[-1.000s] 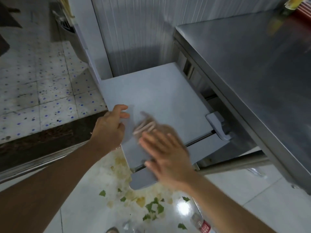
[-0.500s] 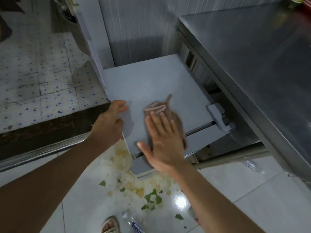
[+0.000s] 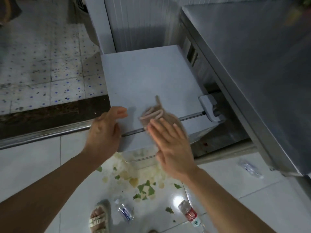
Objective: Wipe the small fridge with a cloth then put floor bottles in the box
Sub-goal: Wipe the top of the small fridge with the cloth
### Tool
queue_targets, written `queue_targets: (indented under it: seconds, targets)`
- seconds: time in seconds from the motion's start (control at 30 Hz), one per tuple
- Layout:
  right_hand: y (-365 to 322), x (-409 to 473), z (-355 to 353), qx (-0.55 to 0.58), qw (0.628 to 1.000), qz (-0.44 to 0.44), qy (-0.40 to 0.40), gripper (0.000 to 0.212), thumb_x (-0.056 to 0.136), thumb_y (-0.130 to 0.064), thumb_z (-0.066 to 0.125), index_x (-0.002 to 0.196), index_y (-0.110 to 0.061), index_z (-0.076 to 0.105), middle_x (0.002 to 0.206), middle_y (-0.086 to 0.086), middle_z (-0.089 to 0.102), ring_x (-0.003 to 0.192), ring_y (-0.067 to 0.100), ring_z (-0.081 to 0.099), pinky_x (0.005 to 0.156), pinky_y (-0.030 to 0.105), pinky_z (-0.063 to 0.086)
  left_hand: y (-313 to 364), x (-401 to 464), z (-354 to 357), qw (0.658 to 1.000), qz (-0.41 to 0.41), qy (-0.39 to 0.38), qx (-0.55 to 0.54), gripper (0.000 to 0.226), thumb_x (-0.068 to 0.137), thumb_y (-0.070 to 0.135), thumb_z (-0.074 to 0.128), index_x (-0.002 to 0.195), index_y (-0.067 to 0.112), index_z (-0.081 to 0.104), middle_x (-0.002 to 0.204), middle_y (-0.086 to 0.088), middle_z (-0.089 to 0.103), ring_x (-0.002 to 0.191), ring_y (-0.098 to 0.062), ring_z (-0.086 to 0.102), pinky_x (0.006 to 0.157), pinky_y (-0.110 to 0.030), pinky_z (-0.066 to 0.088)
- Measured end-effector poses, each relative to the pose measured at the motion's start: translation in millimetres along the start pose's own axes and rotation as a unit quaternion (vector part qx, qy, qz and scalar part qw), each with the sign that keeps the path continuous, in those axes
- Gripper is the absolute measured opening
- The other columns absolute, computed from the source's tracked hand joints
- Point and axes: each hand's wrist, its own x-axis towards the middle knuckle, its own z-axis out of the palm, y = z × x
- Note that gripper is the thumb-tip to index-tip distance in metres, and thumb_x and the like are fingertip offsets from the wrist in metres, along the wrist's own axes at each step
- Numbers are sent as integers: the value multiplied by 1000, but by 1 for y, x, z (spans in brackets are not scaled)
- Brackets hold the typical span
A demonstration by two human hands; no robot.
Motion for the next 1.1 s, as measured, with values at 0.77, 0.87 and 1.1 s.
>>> queue_targets:
  seconds: [0.77,0.87,1.1]
  targets:
    - [87,-33,12,-13,986,109,124,76,78,-15,55,148,-13,25,157,9,21,145,24,12,118,49,10,-6,-53,59,987,48,46,145,41,93,32,34,123,21,60,135,2,54,117,-19,45,104,-58,29]
    - [94,-40,19,3,977,85,194,70,78,-5,59,144,-9,35,151,12,32,142,27,22,112,56,28,-10,-53,63,987,54,75,134,40,94,32,33,121,20,60,134,2,54,117,-21,49,104,-59,28]
    - [107,-38,36,27,961,20,274,66,79,-5,65,140,-7,40,147,14,39,139,29,26,110,56,31,-10,-52,74,977,89,159,113,31,92,27,39,100,13,65,129,3,57,113,-23,54,97,-57,33]
